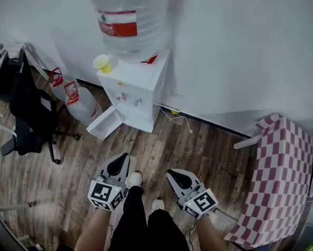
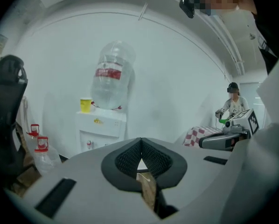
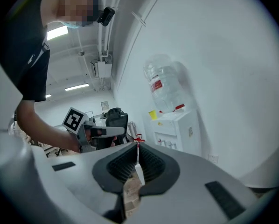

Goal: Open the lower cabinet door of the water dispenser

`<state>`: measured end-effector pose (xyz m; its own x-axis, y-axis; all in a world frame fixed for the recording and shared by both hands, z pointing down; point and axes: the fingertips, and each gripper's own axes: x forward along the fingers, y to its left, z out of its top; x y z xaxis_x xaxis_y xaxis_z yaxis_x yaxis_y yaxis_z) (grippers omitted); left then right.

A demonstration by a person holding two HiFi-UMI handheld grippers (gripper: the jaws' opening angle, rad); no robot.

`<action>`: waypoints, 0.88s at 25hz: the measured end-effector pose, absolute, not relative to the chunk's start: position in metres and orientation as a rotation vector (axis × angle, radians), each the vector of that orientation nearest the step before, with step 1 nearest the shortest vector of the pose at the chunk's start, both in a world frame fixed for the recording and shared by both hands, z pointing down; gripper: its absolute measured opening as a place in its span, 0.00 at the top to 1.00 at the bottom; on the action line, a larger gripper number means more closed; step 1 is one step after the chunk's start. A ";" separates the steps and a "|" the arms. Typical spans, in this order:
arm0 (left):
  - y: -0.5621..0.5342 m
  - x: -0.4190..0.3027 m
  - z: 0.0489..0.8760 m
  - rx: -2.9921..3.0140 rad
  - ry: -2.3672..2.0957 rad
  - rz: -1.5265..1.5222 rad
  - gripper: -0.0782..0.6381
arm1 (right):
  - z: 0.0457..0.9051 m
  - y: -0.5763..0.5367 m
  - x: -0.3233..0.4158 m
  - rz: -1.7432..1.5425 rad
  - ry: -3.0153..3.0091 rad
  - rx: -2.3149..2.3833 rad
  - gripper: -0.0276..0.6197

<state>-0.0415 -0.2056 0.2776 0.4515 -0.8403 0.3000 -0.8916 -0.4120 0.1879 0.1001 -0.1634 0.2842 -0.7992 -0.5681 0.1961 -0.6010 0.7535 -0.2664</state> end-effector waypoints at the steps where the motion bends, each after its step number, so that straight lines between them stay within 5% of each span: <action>1: -0.199 -0.038 0.265 2.394 -1.483 0.231 0.87 | 0.271 -0.159 0.104 0.474 -2.849 0.953 0.91; 12: -0.111 -0.012 0.161 2.391 -1.574 0.217 0.87 | 0.180 -0.100 0.142 0.435 -2.842 1.045 0.91; 22: -0.038 -0.002 0.148 2.415 -1.557 0.248 0.87 | 0.166 -0.043 0.148 0.421 -2.884 1.020 0.91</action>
